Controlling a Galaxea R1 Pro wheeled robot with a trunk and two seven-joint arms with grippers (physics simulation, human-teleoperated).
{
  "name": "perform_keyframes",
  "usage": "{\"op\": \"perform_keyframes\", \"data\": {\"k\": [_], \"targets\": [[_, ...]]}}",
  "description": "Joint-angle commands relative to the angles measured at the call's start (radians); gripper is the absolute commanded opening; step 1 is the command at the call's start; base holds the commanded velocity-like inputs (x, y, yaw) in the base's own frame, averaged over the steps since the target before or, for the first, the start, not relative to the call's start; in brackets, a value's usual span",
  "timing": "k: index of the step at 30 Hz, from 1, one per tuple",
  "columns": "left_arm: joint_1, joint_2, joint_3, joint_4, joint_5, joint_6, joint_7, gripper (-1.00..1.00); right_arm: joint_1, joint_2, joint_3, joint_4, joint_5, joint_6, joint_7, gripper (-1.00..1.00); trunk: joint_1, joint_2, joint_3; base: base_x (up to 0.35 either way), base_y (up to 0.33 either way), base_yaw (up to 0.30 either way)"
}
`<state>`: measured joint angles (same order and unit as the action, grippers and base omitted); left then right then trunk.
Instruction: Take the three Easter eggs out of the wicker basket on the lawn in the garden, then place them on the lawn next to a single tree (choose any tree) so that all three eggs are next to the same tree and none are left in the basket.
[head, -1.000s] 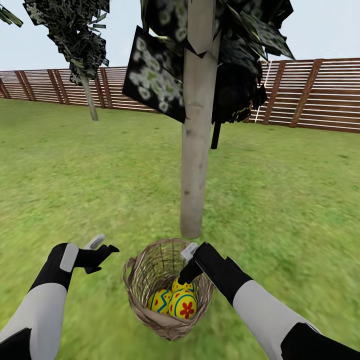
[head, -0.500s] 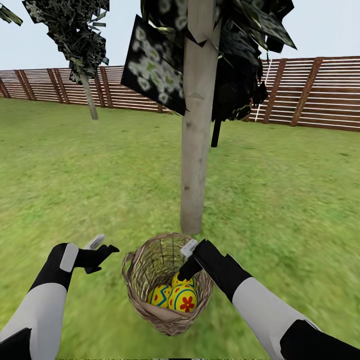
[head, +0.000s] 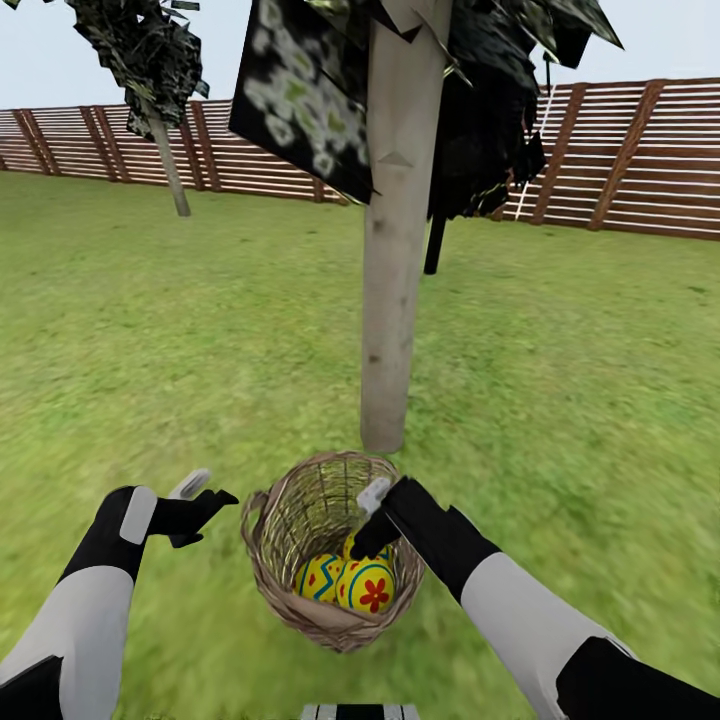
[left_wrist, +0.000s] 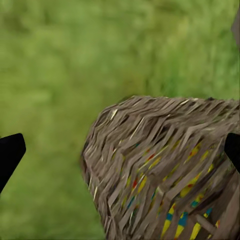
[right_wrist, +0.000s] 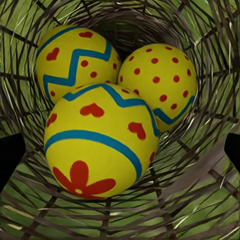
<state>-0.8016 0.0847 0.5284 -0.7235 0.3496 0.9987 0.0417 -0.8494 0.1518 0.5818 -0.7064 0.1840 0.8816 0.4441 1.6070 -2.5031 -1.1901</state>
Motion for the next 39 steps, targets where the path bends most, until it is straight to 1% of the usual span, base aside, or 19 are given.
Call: {"op": "perform_keyframes", "data": {"k": [1, 18, 20, 23, 26, 30, 38, 39], "targets": [[-0.001, 0.000, 0.002, -0.001, 0.006, 0.005, 0.004, 1.00, -0.001, 0.000, 0.001, -0.001, 0.010, 0.002, 0.009, 1.00, 0.000, -0.001, -0.005, 0.000, 0.000, 0.000], [-0.001, 0.001, 0.004, -0.001, 0.006, 0.005, 0.004, 1.00, -0.002, -0.001, 0.000, -0.003, 0.010, 0.000, 0.013, 1.00, 0.008, -0.005, -0.071, 0.000, 0.000, 0.000], [-0.001, 0.001, 0.004, -0.001, 0.007, 0.005, 0.004, 1.00, -0.001, -0.001, 0.000, -0.004, 0.002, 0.000, 0.013, 1.00, 0.009, -0.005, -0.078, 0.000, 0.000, 0.000], [-0.001, 0.001, 0.004, -0.001, 0.008, 0.005, 0.004, 1.00, -0.001, -0.002, 0.001, -0.004, -0.034, 0.000, 0.012, 1.00, 0.010, -0.006, -0.090, 0.000, 0.000, 0.000], [-0.001, 0.001, 0.004, -0.002, 0.008, 0.005, 0.004, 1.00, -0.001, -0.003, 0.001, -0.005, -0.056, 0.000, 0.012, 1.00, 0.011, -0.007, -0.101, 0.000, 0.000, 0.000], [-0.001, 0.001, 0.004, -0.002, 0.007, 0.005, 0.004, 1.00, -0.001, -0.003, 0.001, -0.008, -0.064, 0.000, 0.010, 1.00, 0.013, -0.007, -0.117, 0.000, 0.000, 0.000], [-0.001, 0.001, 0.004, -0.001, 0.008, 0.005, 0.004, 1.00, -0.001, -0.007, 0.000, -0.031, -0.065, 0.004, -0.003, 1.00, 0.017, -0.009, -0.148, 0.000, 0.000, 0.000], [0.005, 0.003, 0.005, -0.002, 0.008, 0.005, 0.004, 1.00, -0.004, -0.008, -0.003, -0.025, -0.066, 0.004, -0.008, 1.00, 0.017, -0.009, -0.148, 0.000, 0.000, 0.000]]}}
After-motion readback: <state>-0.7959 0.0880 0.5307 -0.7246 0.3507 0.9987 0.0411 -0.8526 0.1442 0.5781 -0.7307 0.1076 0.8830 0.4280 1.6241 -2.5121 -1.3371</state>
